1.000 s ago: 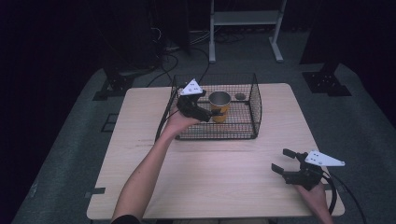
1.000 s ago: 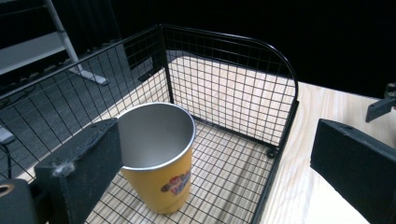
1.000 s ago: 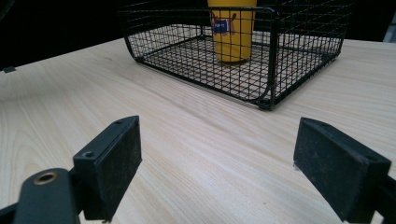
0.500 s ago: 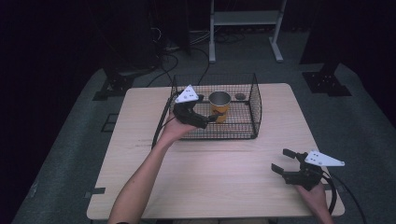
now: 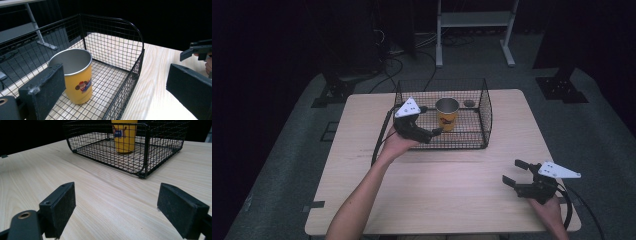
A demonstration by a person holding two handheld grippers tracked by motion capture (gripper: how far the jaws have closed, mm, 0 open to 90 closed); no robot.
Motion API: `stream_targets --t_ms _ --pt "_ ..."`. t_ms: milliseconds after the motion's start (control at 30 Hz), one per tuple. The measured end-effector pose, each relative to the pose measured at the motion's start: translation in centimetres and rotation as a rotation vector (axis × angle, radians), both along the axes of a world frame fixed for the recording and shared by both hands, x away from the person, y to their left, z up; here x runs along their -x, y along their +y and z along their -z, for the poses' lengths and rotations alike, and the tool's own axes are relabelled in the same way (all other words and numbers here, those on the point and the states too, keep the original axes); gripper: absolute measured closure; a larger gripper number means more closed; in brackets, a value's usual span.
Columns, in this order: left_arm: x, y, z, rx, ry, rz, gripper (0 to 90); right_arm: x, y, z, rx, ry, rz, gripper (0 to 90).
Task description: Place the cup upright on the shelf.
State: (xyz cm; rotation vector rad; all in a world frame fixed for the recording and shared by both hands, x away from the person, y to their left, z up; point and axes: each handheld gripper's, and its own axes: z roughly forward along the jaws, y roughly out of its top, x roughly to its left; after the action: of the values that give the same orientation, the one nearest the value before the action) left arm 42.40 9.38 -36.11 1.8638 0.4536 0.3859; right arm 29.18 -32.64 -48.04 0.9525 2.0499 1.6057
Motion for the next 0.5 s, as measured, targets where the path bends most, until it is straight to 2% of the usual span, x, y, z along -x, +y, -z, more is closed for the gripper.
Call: stream_targets --t_ms 500 --pt "1.2 1.2 1.1 0.009 0.007 -0.011 1.6 0.0 0.0 0.0 0.001 -0.001 0.001 14.1"
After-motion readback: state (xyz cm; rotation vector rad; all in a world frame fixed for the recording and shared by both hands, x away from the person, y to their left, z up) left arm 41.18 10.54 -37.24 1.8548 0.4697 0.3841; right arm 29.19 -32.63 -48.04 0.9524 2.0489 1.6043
